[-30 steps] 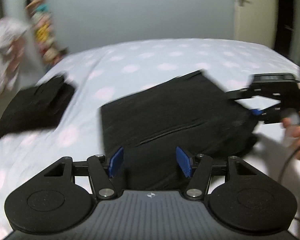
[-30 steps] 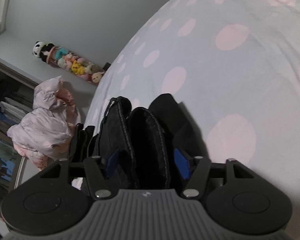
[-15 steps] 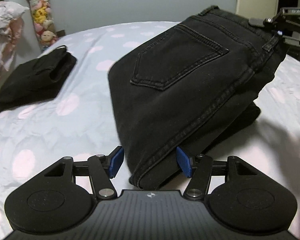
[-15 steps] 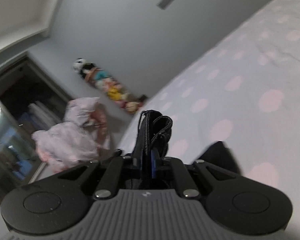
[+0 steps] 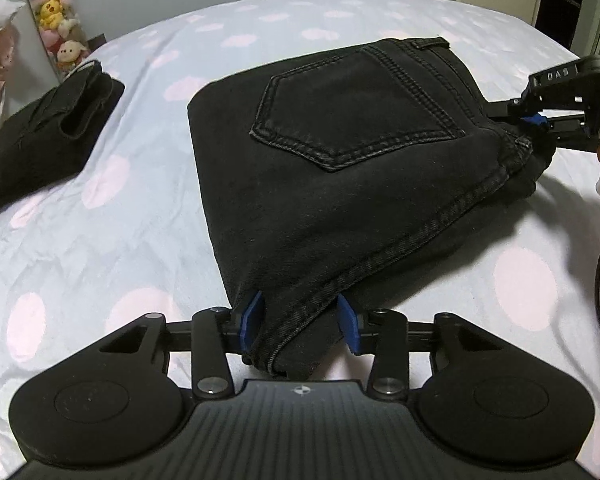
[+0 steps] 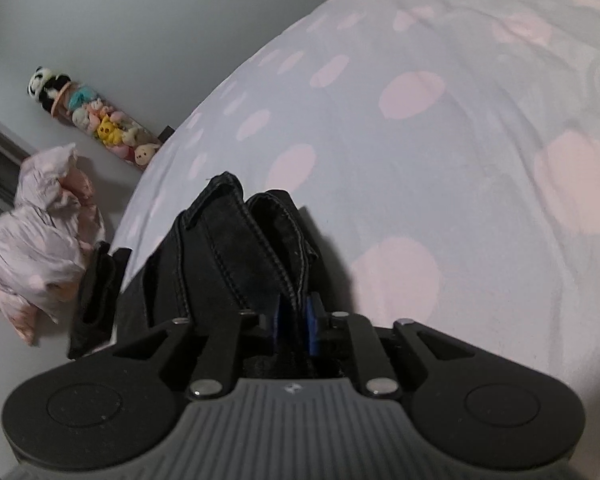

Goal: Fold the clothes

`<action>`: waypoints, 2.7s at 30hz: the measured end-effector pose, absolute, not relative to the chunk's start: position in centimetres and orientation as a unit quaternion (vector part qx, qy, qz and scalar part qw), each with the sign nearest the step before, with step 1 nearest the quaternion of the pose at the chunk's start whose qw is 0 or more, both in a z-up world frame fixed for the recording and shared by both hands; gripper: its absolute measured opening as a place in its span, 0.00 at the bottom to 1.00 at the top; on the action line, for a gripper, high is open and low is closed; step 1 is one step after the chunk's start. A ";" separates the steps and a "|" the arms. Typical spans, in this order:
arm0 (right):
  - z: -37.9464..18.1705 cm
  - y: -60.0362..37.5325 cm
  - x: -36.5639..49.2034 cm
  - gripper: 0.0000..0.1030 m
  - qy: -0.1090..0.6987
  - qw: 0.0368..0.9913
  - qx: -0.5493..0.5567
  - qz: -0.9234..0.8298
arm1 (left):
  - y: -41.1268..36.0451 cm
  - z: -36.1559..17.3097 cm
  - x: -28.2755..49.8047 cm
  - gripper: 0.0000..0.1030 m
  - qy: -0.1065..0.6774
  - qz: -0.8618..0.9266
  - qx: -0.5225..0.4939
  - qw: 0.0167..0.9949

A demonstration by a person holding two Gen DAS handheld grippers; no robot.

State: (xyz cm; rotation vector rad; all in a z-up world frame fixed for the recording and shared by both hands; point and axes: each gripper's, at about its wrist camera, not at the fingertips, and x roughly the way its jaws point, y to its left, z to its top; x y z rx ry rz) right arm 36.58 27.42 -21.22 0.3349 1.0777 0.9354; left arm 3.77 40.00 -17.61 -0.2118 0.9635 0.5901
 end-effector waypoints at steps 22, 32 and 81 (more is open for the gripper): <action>-27.0 26.0 40.5 0.68 0.574 0.612 0.291 0.460 | 52.0 -19.5 0.0 0.74 0.300 0.281 -0.463 0.785; -27.1 26.3 40.3 0.41 0.549 0.606 0.288 0.498 | 52.7 -22.7 -1.3 0.56 0.248 0.247 -0.532 0.771; -13.7 35.6 23.3 0.35 0.538 0.567 0.190 0.595 | 63.0 -9.8 -16.1 0.36 0.214 0.267 -0.461 0.819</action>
